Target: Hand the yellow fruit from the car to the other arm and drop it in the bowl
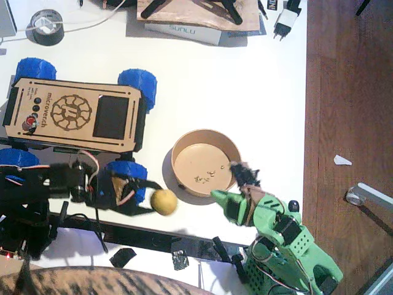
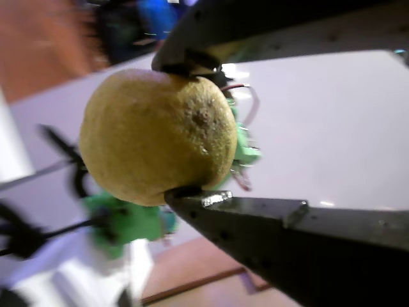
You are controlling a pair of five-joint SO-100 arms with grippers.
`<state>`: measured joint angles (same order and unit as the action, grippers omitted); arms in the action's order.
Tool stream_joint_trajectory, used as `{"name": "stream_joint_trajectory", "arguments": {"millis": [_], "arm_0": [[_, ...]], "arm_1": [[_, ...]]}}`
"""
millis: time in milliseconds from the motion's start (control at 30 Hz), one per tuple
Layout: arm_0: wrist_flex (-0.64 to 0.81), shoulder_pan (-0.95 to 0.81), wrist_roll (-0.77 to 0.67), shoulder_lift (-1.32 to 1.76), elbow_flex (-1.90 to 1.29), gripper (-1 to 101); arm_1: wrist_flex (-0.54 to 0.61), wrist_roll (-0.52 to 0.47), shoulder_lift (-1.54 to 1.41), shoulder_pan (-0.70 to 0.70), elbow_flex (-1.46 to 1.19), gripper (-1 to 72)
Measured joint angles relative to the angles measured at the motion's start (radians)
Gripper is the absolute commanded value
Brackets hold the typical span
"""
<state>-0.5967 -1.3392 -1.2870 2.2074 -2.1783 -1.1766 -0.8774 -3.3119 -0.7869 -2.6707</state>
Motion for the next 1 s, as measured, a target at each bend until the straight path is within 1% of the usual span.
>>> {"name": "stream_joint_trajectory", "arguments": {"millis": [100, 200, 300, 333, 367, 433, 467, 533, 633, 833, 1000], "arm_0": [[0.091, -0.023, -0.051, 0.0, -0.049, 0], [0.13, -0.028, -0.112, 0.0, -0.08, 0], [0.156, -0.04, -0.147, 0.0, -0.095, 0], [0.167, -0.041, -0.152, 0.0, -0.098, 0], [0.178, -0.041, -0.155, 0.0, -0.1, 0], [0.192, -0.041, -0.156, 0.0, -0.1, 0], [0.198, -0.041, -0.156, 0.0, -0.1, 0], [0.207, -0.041, -0.156, 0.0, -0.1, 0], [0.258, -0.041, -0.167, -0.002, -0.101, 0], [0.37, -0.063, -0.258, -0.061, -0.101, 0], [0.457, -0.066, -0.273, -0.118, -0.101, 0]], "arm_1": [[-0.002, -0.081, 0.009, -0.069, 0.0, -0.2], [0.003, -0.144, 0.031, -0.14, -0.008, -0.2], [0.038, -0.175, 0.048, -0.192, -0.021, 0.3], [0.046, -0.179, 0.055, -0.202, -0.025, 4.2], [0.051, -0.183, 0.066, -0.215, -0.025, 6.6], [0.051, -0.184, 0.081, -0.229, -0.025, 15.6], [0.051, -0.184, 0.087, -0.232, -0.025, 17.0], [0.035, -0.184, 0.095, -0.232, -0.025, 28.4], [0.017, -0.186, 0.103, -0.232, -0.031, 34.7], [0.029, -0.186, 0.144, -0.247, -0.032, 39.2], [0.117, -0.192, 0.192, -0.247, -0.032, 39.0]]}}
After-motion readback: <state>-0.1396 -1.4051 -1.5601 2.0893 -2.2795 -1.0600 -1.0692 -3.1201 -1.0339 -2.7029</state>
